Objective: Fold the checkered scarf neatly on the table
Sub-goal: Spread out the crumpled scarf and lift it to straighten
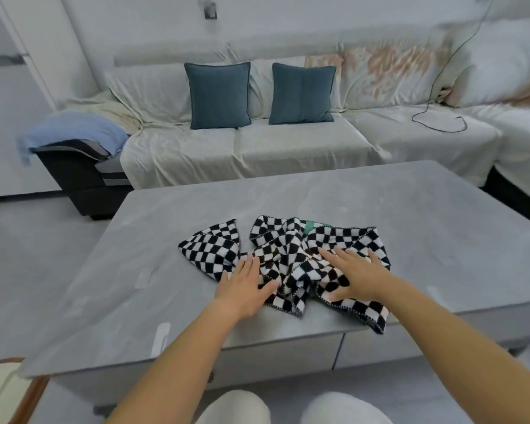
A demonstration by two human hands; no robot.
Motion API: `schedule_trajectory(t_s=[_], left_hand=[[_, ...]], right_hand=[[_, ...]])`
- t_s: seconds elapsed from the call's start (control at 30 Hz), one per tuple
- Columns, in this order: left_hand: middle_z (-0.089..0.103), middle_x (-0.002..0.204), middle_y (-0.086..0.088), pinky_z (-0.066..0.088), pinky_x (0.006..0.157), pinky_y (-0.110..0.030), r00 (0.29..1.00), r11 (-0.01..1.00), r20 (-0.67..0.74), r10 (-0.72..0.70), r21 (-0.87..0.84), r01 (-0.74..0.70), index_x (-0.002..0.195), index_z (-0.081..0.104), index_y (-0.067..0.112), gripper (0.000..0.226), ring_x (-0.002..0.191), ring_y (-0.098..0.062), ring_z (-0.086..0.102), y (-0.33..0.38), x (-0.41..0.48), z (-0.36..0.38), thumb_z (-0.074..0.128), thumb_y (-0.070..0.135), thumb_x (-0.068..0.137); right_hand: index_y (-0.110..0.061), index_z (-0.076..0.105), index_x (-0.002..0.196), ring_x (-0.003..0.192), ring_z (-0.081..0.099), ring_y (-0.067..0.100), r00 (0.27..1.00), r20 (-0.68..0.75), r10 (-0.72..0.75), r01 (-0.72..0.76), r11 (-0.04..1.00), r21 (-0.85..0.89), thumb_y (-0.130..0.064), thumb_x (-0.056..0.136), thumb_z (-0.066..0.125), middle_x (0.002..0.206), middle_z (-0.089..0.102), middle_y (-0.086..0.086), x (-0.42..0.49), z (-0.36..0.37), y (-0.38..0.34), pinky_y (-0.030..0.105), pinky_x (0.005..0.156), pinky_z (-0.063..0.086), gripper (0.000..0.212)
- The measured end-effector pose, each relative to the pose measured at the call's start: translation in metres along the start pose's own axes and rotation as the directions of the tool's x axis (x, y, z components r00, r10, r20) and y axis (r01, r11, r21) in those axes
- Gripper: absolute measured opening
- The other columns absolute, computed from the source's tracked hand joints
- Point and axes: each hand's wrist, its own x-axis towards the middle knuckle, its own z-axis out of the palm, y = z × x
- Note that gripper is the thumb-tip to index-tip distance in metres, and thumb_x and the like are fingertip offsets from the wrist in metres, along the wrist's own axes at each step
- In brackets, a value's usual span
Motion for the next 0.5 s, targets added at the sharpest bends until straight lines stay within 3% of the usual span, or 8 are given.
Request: schedule_trajectory(t_s=[0.27,0.5], left_hand=[[-0.013,0.159,-0.004,0.003,0.119,-0.046,0.993,0.995,-0.062,-0.096,0.032,0.098,0.149,-0.01,0.012,0.085,0.146,-0.017,-0.01,-0.039,-0.002,-0.006,0.021,0.065,0.091],[0.003,0.16,-0.003,0.016,0.116,-0.048,0.976,0.983,-0.118,-0.182,-0.042,0.179,0.151,0.005,0.015,0.084,0.147,-0.02,0.003,-0.105,0.017,-0.013,0.042,0.059,0.09]], right_hand=[[-0.049,-0.015,0.141,0.144,-0.007,0.019,0.985,-0.051,-0.165,0.16,0.984,-0.08,-0.073,0.074,0.049,0.157,-0.009,-0.006,0.001,-0.006,-0.032,0.054,0.111,-0.009,0.095],[-0.041,-0.004,0.146,0.144,-0.005,0.016,0.964,-0.071,-0.257,0.256,0.966,-0.029,-0.071,0.079,0.042,0.158,-0.004,-0.004,0.083,-0.012,-0.097,0.049,0.113,-0.006,0.087]])
